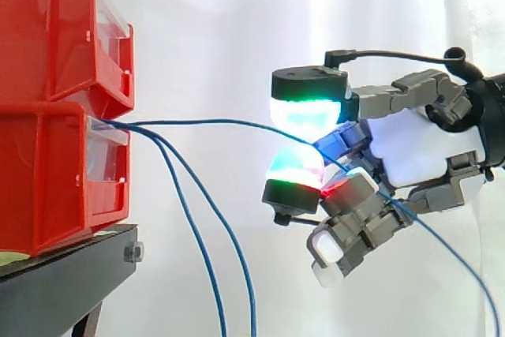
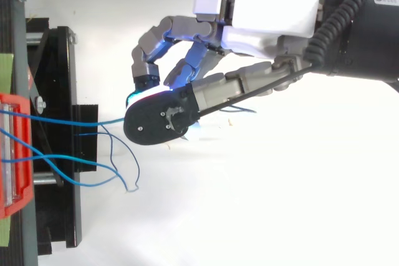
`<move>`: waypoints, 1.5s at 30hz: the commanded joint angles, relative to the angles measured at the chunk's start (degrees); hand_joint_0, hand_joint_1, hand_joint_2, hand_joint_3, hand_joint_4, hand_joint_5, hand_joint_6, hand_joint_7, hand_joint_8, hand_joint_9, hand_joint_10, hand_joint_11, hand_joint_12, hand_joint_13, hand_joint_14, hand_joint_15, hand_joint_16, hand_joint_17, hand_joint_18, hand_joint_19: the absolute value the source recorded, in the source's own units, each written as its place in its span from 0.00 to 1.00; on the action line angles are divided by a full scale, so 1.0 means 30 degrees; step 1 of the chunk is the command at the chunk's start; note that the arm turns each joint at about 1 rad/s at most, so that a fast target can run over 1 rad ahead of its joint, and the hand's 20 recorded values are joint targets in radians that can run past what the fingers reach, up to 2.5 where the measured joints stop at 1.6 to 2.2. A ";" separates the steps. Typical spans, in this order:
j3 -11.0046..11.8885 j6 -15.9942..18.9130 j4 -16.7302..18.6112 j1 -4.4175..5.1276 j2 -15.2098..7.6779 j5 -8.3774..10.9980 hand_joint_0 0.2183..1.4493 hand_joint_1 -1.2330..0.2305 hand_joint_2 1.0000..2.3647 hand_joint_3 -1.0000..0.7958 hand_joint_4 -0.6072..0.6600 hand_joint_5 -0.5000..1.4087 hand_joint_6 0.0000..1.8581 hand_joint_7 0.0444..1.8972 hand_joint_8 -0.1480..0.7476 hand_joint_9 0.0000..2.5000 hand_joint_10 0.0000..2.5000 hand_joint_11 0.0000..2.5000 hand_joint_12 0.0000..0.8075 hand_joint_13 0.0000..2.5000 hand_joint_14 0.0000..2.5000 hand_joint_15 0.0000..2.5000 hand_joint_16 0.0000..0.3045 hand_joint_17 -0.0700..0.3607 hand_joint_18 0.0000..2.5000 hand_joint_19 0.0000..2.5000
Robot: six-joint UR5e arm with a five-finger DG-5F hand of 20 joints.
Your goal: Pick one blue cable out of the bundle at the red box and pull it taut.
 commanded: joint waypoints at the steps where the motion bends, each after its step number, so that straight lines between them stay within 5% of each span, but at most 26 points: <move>1: 0.0019 0.0001 -0.0009 -0.0009 0.0022 0.0000 0.31 0.39 0.01 0.46 0.63 0.18 0.49 0.56 0.61 0.44 0.01 0.47 0.51 0.32 0.01 0.23 0.20 0.48 0.24 0.18; 29: 0.0077 -0.0175 -0.0390 -0.0097 0.0198 0.0176 0.35 0.27 0.01 0.60 0.55 0.20 0.48 0.70 0.65 0.46 0.01 0.45 0.54 0.33 0.01 0.21 0.21 0.50 0.27 0.14; 35: 0.0077 -0.0966 -0.1620 -0.0097 0.0755 0.0791 0.35 0.27 0.01 0.59 0.54 0.20 0.48 0.70 0.64 0.42 0.01 0.40 0.53 0.29 0.01 0.18 0.21 0.50 0.25 0.13; 39: 0.0077 -0.1552 -0.1620 -0.0126 0.0901 0.1641 0.35 0.27 0.01 0.59 0.54 0.20 0.48 0.69 0.62 0.37 0.01 0.30 0.52 0.26 0.01 0.14 0.21 0.49 0.24 0.11; 45: 0.0048 -0.1904 -0.1679 -0.0126 0.0872 0.1904 0.35 0.27 0.01 0.58 0.54 0.20 0.48 0.69 0.60 0.32 0.00 0.21 0.51 0.22 0.00 0.11 0.21 0.49 0.21 0.10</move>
